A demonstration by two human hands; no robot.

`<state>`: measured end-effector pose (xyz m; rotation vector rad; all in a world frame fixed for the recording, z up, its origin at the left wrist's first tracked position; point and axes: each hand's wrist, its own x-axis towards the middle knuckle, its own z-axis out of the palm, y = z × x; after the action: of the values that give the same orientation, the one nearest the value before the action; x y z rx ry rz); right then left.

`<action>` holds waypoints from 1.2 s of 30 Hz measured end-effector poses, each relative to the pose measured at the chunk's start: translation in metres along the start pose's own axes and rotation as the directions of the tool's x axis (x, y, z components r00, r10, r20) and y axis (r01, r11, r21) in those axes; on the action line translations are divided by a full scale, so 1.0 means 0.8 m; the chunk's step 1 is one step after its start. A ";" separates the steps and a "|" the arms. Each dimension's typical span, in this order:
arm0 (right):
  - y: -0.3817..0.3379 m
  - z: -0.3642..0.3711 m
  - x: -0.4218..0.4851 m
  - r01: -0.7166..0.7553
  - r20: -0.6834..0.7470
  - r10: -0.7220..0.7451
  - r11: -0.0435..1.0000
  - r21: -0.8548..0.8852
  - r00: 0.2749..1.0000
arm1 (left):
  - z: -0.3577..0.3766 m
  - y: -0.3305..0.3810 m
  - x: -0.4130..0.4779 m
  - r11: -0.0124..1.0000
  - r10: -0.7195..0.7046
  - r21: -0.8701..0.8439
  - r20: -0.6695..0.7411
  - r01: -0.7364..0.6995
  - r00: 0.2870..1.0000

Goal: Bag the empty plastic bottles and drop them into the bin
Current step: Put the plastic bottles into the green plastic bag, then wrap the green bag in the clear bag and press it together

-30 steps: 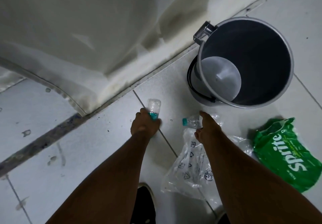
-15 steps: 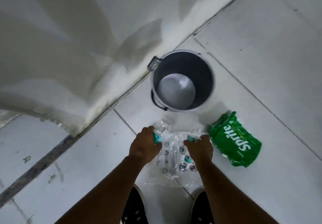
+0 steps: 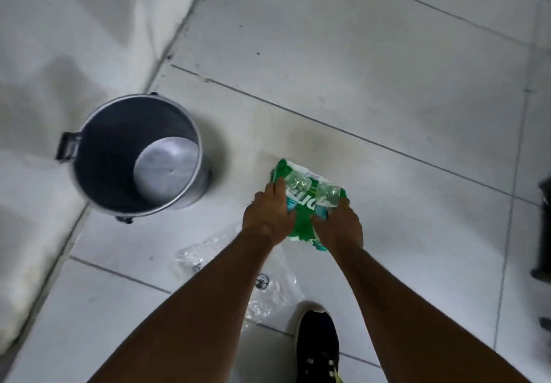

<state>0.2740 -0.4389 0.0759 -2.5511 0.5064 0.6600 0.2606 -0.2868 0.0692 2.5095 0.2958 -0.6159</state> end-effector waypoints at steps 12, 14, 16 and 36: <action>0.015 0.062 0.086 -0.027 0.027 0.030 0.994 -0.106 0.999 | 0.070 -0.012 0.087 0.952 -0.061 0.299 -0.026 0.066 0.998; 0.014 0.068 0.081 -0.015 -0.001 0.016 0.980 -0.199 1.000 | 0.071 -0.018 0.085 0.936 -0.036 0.347 -0.065 0.057 0.997; 0.015 0.070 0.076 -0.009 -0.050 -0.004 0.970 -0.242 0.999 | 0.069 -0.023 0.085 0.939 -0.044 0.337 -0.070 0.065 0.997; 0.064 0.094 0.111 -0.017 0.090 -0.003 0.973 0.228 0.996 | 0.089 -0.040 0.118 0.999 -0.027 -0.026 0.205 0.033 0.978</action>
<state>0.2964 -0.4639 -0.0465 -2.2942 0.5288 0.6739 0.3067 -0.2911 -0.0446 2.3925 0.2640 -0.8685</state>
